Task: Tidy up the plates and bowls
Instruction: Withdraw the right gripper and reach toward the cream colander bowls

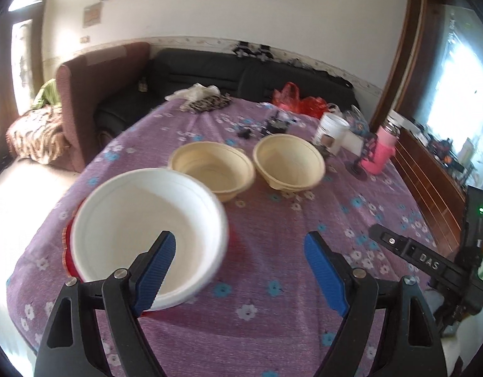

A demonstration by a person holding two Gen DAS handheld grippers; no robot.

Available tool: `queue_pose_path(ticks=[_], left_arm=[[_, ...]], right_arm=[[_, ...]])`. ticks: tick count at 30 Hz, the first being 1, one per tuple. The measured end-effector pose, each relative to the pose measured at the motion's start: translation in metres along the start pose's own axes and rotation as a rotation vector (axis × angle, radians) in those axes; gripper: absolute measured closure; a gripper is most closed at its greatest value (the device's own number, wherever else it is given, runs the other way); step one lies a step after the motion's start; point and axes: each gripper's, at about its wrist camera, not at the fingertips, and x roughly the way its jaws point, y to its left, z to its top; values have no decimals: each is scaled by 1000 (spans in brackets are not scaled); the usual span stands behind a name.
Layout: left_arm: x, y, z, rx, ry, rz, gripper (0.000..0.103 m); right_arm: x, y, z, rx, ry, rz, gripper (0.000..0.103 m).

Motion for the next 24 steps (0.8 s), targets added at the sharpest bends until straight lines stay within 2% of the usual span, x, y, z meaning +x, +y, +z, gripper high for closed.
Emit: queue_pose_path(ticks=[10, 18, 21, 24], left_arm=[[18, -21, 54, 76, 63, -55, 20], [29, -25, 91, 86, 91, -80, 20], [41, -24, 106, 73, 109, -85, 19], [61, -25, 124, 71, 130, -72, 19]], right_arm=[[-2, -16, 29, 9, -21, -31, 26], [3, 1, 52, -38, -37, -34, 25], [10, 8, 62, -52, -47, -38, 20], [26, 11, 72, -47, -42, -41, 20]])
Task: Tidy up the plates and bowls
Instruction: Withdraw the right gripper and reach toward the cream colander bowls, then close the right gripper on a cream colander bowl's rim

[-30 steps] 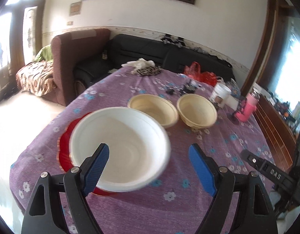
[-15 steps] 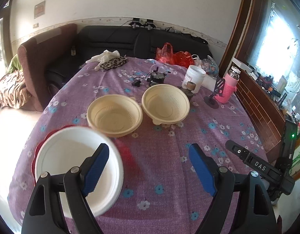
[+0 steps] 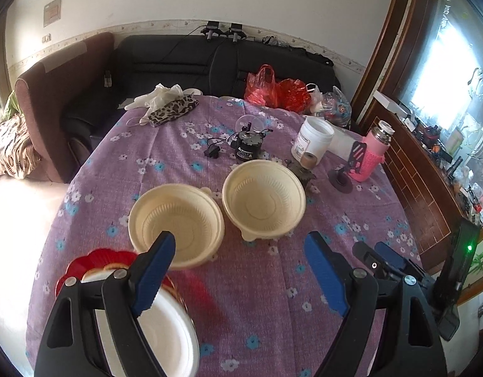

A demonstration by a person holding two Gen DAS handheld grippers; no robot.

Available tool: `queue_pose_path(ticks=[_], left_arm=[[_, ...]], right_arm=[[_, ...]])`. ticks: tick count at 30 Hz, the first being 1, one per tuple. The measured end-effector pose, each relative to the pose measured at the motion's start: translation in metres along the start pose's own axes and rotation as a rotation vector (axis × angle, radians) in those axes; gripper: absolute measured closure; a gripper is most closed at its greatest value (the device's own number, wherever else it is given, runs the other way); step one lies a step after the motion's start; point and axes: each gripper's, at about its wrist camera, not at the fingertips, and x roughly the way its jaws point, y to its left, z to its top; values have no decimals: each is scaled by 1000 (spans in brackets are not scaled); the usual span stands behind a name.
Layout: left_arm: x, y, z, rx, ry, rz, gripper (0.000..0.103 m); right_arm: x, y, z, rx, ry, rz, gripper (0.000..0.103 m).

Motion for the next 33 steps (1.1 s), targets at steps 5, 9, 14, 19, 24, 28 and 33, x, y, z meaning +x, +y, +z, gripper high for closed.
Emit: queue_pose_path(ticks=[5, 9, 14, 19, 24, 28, 33], left_arm=[[42, 2, 30, 4, 50, 8, 19], [85, 15, 53, -66, 116, -5, 19], [128, 25, 70, -120, 166, 19, 19], [159, 22, 78, -101, 205, 44, 19], [191, 13, 82, -44, 252, 46, 19], [217, 9, 81, -34, 295, 48, 19], [242, -3, 80, -2, 335, 58, 20]], right_arm=[[34, 3, 12, 34, 29, 10, 20], [61, 8, 21, 58, 31, 4, 20], [100, 7, 30, 116, 49, 15, 20], [130, 4, 27, 116, 69, 14, 20], [144, -3, 22, 97, 81, 11, 20], [154, -13, 22, 120, 107, 36, 20], [168, -24, 17, 166, 153, 83, 20]])
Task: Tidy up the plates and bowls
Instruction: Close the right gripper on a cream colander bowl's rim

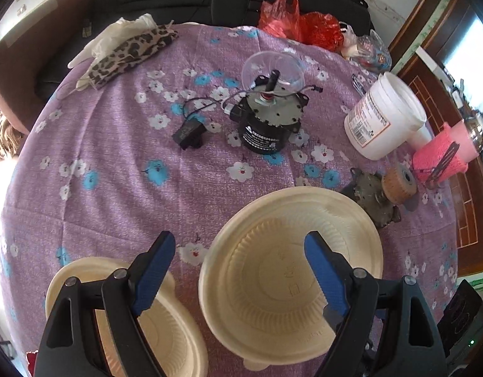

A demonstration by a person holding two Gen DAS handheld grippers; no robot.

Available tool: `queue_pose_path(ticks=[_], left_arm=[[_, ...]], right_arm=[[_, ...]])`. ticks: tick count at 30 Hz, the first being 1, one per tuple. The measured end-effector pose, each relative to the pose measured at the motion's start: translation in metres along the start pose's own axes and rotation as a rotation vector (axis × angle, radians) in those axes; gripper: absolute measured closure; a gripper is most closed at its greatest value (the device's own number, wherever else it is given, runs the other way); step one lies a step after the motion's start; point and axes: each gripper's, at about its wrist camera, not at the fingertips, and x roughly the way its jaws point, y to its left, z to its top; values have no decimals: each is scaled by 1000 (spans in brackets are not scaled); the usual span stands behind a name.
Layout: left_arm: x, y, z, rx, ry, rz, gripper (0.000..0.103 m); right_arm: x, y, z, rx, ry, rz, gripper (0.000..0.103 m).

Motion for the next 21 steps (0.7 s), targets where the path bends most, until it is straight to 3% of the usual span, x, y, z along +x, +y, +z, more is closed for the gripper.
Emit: queue_pose_path(ticks=[9, 14, 16, 18, 19, 21], left_arm=[[16, -20, -2, 89, 42, 16, 20], [17, -31, -8, 142, 56, 52, 20], [17, -36, -12, 169, 64, 60, 24], [17, -41, -17, 191, 73, 76, 42], [17, -43, -19, 197, 83, 79, 47], [14, -45, -23, 206, 76, 111, 59]], right_arm=[[0, 4, -2, -6, -16, 4, 20], [0, 3, -4, -2, -13, 1, 30], [0, 2, -4, 3, -7, 11, 41], [2, 1, -5, 7, 7, 22, 51], [2, 1, -5, 9, 12, 22, 60], [-1, -2, -4, 27, 1, 9, 63]])
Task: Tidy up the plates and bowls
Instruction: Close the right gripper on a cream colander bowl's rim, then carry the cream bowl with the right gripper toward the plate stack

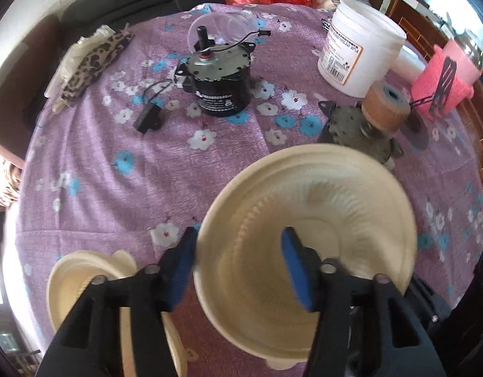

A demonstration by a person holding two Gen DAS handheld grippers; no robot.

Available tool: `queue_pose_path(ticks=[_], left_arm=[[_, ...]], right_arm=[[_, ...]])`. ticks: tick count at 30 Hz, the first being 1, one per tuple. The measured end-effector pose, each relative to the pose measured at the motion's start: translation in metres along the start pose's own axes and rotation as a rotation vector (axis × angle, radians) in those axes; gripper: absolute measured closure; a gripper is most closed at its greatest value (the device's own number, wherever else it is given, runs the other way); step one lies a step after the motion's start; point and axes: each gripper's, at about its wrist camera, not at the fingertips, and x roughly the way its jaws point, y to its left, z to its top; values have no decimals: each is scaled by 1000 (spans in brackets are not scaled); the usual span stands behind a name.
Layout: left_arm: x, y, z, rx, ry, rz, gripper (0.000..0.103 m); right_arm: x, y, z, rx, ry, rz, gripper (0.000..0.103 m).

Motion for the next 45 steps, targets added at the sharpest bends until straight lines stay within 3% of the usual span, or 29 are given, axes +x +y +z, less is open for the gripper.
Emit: queue_pose_path(ticks=[3, 6, 10, 18, 26, 36, 45], left_arm=[[-6, 5, -7, -17, 4, 0, 72], [-18, 14, -16, -53, -6, -17, 78], [-48, 27, -34, -109, -60, -30, 78], [-131, 75, -82, -277, -217, -130, 78], [-185, 139, -164, -476, -346, -270, 78], [-202, 187, -261, -613, -442, -229, 78], [-183, 214, -309, -707, -438, -250, 78]], right_arm=[[-9, -5, 3, 30, -24, 13, 70], [-19, -3, 6, 33, -43, 41, 75], [-32, 11, 3, 1, -59, 71, 76], [-88, 74, -10, -115, -117, 170, 76], [-131, 148, -50, -249, -120, 229, 76], [-117, 203, -121, -347, -6, 248, 75], [-95, 222, -161, -413, 68, 193, 74]])
